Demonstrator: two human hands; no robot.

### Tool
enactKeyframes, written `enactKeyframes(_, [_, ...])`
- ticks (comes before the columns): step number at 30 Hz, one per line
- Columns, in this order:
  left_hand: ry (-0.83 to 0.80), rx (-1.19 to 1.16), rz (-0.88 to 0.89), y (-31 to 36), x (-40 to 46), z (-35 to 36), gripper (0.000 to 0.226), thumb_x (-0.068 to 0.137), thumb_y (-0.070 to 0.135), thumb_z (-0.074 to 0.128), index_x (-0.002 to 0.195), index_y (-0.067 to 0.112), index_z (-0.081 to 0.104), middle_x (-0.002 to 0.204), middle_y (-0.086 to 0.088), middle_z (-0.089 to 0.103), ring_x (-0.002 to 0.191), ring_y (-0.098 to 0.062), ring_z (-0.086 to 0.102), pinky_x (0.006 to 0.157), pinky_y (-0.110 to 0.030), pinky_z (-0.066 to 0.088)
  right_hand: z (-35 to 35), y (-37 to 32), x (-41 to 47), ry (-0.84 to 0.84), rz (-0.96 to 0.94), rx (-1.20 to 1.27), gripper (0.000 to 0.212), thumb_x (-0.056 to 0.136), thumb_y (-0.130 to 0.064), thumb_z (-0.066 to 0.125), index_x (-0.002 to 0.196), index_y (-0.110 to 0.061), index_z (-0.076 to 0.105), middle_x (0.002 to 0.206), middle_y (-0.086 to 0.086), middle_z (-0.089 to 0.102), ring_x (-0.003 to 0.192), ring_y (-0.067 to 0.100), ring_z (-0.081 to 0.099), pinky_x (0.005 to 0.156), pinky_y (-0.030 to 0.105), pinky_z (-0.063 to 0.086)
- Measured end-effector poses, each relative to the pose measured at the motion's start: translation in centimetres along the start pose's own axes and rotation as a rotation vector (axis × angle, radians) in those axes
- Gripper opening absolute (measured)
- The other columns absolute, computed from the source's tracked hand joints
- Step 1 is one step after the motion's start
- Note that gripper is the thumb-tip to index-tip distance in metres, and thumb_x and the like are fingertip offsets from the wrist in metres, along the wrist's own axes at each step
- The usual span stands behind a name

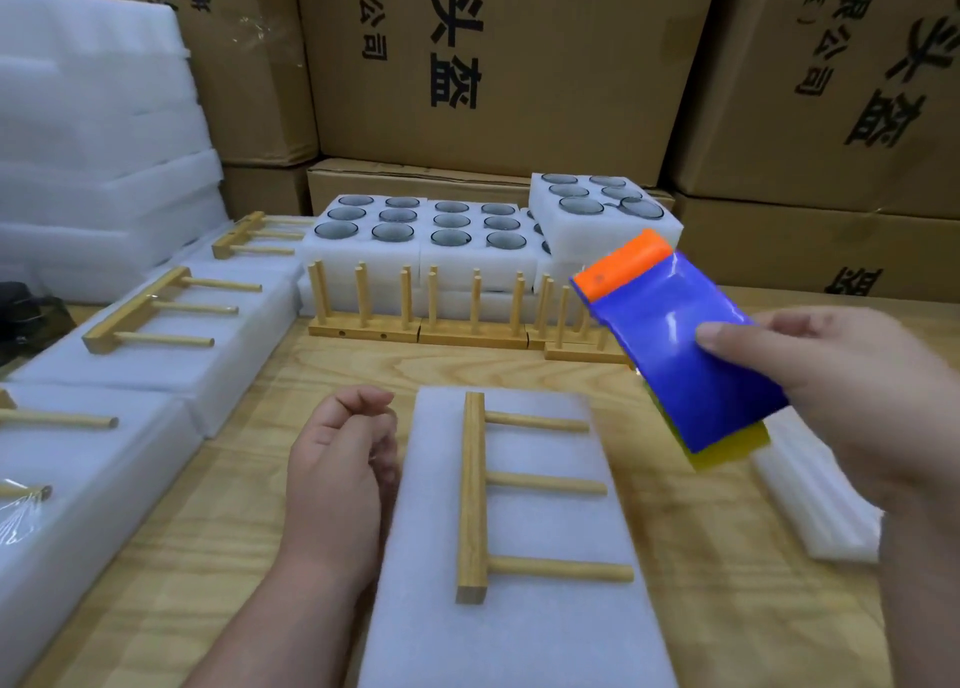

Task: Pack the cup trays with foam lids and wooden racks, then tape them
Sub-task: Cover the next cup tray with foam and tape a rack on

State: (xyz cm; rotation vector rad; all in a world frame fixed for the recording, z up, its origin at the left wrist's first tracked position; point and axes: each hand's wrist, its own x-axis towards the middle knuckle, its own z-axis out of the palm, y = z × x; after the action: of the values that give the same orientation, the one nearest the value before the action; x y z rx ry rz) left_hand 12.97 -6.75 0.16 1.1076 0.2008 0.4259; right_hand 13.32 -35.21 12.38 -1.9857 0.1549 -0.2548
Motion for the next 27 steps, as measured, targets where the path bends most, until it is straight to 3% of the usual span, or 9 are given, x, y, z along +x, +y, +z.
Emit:
enactKeyframes(2, [-0.002,0.045,0.165,1.7,0.3,0.8,0.02,0.078,0.012,0.056,0.079,0.028,0.069,0.069,0.003,0.055,0.061,-0.014,0.047,0.058,-0.028,0.04,0.8,-0.9,-0.2,-0.094,-0.025,0.379,0.031,0.073,-0.032,0.077,0.089,-0.006,0.078,0.094,0.011,0.079,0.084,0.021,0.071,0.076,0.035,0.052])
enactKeyframes(4, [-0.155,0.125,0.29,3.9,0.4,2.0,0.021,0.077,0.027,0.066,0.095,0.035,0.069,0.085,0.008,0.067,0.077,-0.01,0.064,0.065,-0.024,0.051,2.3,-1.6,-0.6,-0.241,-0.025,0.704,0.032,0.077,-0.026,0.067,0.096,-0.004,0.08,0.104,0.011,0.078,0.09,0.019,0.074,0.076,0.031,0.059])
enactKeyframes(6, [-0.404,0.244,0.284,5.7,0.2,3.4,0.061,0.068,0.045,0.079,0.126,0.044,0.06,0.119,0.016,0.07,0.109,-0.004,0.068,0.079,-0.022,0.057,3.9,-1.9,-1.0,-0.337,0.028,0.923,0.038,0.082,-0.023,0.061,0.11,-0.004,0.078,0.116,0.012,0.075,0.102,0.022,0.073,0.082,0.03,0.059])
enactKeyframes(8, [-0.569,0.353,0.223,6.6,-0.3,4.4,0.109,0.051,0.064,0.09,0.146,0.057,0.037,0.139,0.032,0.056,0.126,0.006,0.057,0.089,-0.024,0.056,5.3,-1.9,-1.3,-0.424,0.083,1.063,0.053,0.085,-0.025,0.06,0.132,0.0,0.065,0.134,0.016,0.066,0.123,0.03,0.064,0.106,0.039,0.049])
enactKeyframes(10, [-0.616,0.43,0.251,7.0,-0.8,4.9,0.128,0.039,0.074,0.091,0.149,0.062,0.026,0.136,0.043,0.051,0.125,0.012,0.054,0.093,-0.025,0.055,6.3,-2.0,-1.5,-0.529,0.096,1.171,0.06,0.085,-0.026,0.062,0.138,0.0,0.059,0.14,0.018,0.061,0.132,0.033,0.057,0.115,0.047,0.039])
enactKeyframes(13, [-0.604,0.522,0.299,7.4,-0.5,4.9,0.138,0.035,0.076,0.091,0.153,0.055,0.025,0.137,0.04,0.053,0.127,0.0,0.059,0.101,-0.04,0.052,7.2,-2.1,-1.6,-0.62,0.115,1.257,0.055,0.09,-0.027,0.055,0.138,0.0,0.06,0.141,0.018,0.061,0.132,0.033,0.057,0.11,0.047,0.044])
enactKeyframes(19, [-0.663,0.637,0.308,6.9,-0.3,4.6,0.132,0.038,0.076,0.091,0.146,0.073,0.014,0.14,0.052,0.038,0.131,0.016,0.045,0.108,-0.036,0.047,8.2,-1.4,-1.7,-0.595,0.144,1.167,0.057,0.079,-0.026,0.07,0.13,-0.001,0.066,0.138,0.021,0.062,0.131,0.037,0.056,0.11,0.049,0.046])
enactKeyframes(23, [-0.731,0.567,0.237,6.7,0.3,4.1,0.129,0.04,0.077,0.09,0.143,0.076,0.012,0.152,0.042,0.032,0.139,0.016,0.034,0.115,-0.036,0.04,7.3,-0.9,-1.5,-0.533,-0.013,0.87,0.049,0.081,-0.024,0.073,0.124,0.0,0.068,0.125,0.024,0.068,0.109,0.033,0.068,0.092,0.042,0.057])
enactKeyframes(27, [-0.718,0.407,0.306,7.8,1.0,3.4,0.108,0.052,0.086,0.077,0.148,0.059,0.035,0.15,0.026,0.049,0.14,0.001,0.045,0.108,-0.041,0.043,6.2,-0.6,-1.3,-0.388,-0.319,0.352,0.04,0.07,-0.035,0.081,0.109,-0.04,0.073,0.111,-0.002,0.076,0.101,0.014,0.071,0.079,0.028,0.059])
